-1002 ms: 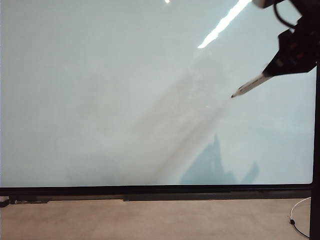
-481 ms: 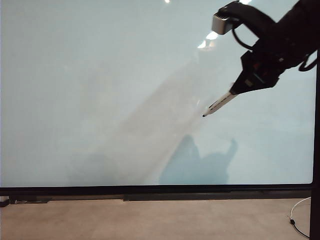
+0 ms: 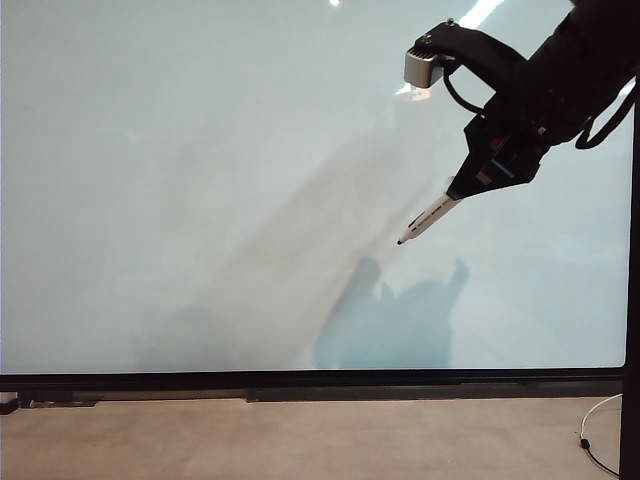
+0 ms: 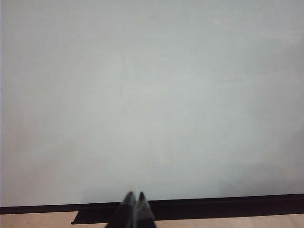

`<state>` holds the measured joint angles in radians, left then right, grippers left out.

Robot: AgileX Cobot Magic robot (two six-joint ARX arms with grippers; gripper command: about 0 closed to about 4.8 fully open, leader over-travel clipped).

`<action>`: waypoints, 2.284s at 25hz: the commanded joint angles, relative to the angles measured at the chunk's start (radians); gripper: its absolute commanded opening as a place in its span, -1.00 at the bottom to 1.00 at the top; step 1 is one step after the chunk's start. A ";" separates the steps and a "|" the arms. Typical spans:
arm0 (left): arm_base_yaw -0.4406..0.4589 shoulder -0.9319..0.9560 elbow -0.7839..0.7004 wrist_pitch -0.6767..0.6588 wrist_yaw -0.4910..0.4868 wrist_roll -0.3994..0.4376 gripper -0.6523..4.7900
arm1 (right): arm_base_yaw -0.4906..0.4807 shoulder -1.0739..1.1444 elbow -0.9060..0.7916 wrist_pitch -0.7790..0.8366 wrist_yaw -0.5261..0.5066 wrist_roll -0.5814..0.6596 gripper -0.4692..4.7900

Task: Pick up the pen on the shelf to the right of the whiteboard and draw a rectangle.

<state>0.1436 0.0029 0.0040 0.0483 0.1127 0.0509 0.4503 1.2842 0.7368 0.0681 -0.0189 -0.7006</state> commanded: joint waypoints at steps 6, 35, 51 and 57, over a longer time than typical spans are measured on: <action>0.000 0.000 0.003 0.013 0.004 -0.003 -0.78 | 0.000 0.031 0.024 0.015 0.023 -0.007 -0.85; 0.000 0.000 0.003 0.013 0.004 -0.003 -0.78 | -0.003 0.089 0.079 0.086 0.070 0.000 -0.85; 0.000 0.000 0.003 0.013 0.004 -0.003 -0.78 | -0.003 0.105 0.090 0.119 0.096 0.002 -0.85; 0.000 0.000 0.003 0.013 0.004 -0.003 -0.78 | -0.003 0.088 0.090 0.120 0.096 0.001 -0.85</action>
<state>0.1436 0.0029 0.0040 0.0483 0.1127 0.0509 0.4488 1.3857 0.8207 0.1421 0.0605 -0.7021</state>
